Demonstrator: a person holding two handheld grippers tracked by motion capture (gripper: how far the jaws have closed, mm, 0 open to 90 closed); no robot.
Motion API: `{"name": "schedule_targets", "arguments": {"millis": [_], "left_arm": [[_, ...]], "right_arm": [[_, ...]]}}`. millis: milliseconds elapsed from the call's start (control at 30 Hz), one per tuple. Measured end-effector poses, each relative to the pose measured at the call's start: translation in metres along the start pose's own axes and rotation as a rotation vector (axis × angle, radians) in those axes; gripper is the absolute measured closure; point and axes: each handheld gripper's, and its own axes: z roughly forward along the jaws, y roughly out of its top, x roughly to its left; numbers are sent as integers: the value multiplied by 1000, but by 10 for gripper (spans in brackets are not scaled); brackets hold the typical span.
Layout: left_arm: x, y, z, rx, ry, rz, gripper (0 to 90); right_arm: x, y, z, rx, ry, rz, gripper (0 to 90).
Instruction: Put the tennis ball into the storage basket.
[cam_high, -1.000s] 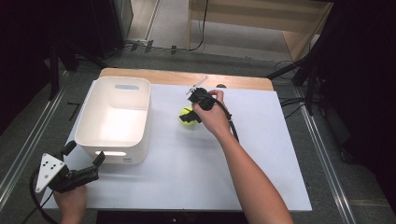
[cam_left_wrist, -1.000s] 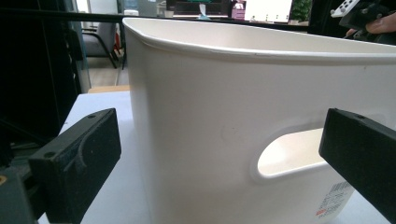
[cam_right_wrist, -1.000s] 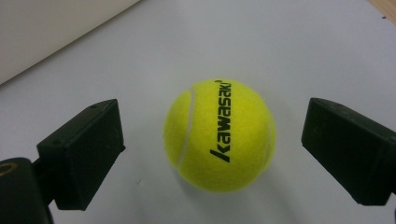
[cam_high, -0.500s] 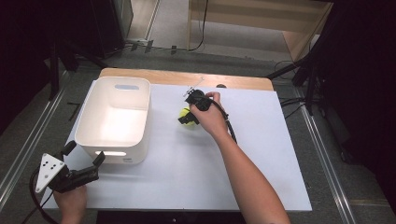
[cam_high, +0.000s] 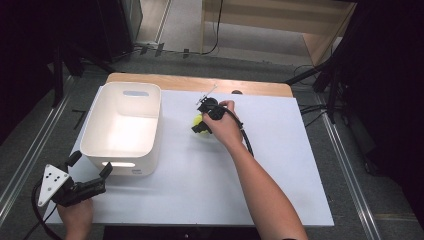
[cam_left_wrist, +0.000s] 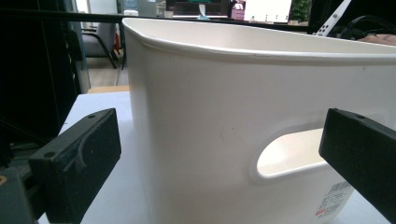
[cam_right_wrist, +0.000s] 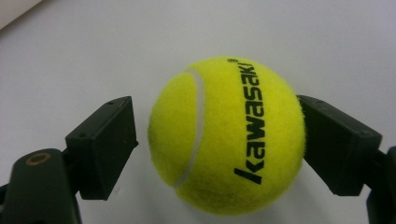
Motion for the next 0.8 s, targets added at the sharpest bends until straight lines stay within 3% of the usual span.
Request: {"name": "schedule_targets", "arguments": {"millis": [167,333,800], "left_arm": [[0,0,0,-1,0,-2,0],[0,0,0,1,-1,-3,0],[0,0,0,1,-1,-2,0]], "right_arm": [[0,0,1,-3,-39,5,232],[1,1,0,-2,-48,-24,240],[8,6,-15,-40,9,-52,240]]}}
